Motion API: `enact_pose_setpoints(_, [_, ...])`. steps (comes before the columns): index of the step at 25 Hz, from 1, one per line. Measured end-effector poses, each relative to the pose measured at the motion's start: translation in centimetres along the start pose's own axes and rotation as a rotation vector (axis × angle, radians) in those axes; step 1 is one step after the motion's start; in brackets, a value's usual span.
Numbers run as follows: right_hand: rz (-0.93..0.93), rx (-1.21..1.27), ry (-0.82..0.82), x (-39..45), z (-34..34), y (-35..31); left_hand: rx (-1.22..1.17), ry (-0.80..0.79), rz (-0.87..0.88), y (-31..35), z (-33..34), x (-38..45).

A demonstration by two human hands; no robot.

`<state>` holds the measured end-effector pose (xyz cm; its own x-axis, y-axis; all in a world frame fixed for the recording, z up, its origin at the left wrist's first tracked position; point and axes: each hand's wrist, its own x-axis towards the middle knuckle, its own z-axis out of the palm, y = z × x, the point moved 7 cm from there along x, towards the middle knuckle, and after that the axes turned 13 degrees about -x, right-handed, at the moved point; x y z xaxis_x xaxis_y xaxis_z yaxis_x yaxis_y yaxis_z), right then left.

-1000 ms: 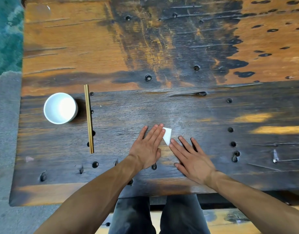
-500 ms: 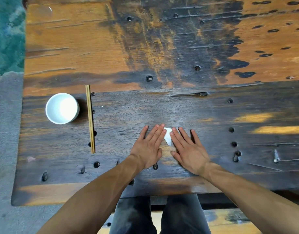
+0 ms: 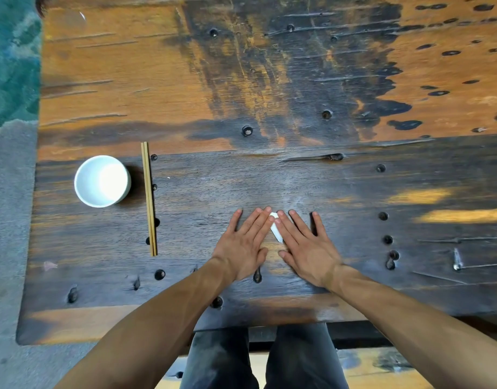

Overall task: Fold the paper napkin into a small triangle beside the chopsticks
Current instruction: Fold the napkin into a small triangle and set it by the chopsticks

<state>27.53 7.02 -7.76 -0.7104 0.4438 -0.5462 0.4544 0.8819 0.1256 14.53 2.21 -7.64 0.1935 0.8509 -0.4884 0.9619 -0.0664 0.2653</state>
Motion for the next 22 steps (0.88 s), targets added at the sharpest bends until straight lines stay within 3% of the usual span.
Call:
enact_pose_setpoints(6, [0.012,0.001,-0.002,0.0,-0.3,0.0,-0.053,0.084,-0.127,-3.6,-1.1,-0.6])
enact_pose_setpoints(12, [0.01,0.0,0.011,0.0,-0.2,0.0,0.023,0.05,0.018,-0.5,-0.6,0.8])
enact_pose_setpoints(18, [0.018,0.005,0.008,0.1,-0.2,0.0,-0.117,0.122,-0.186,-3.3,-0.9,-1.2])
enact_pose_setpoints(22, [0.018,0.005,0.014,0.1,-0.5,0.0,-0.112,0.09,-0.059,0.2,-1.0,0.7])
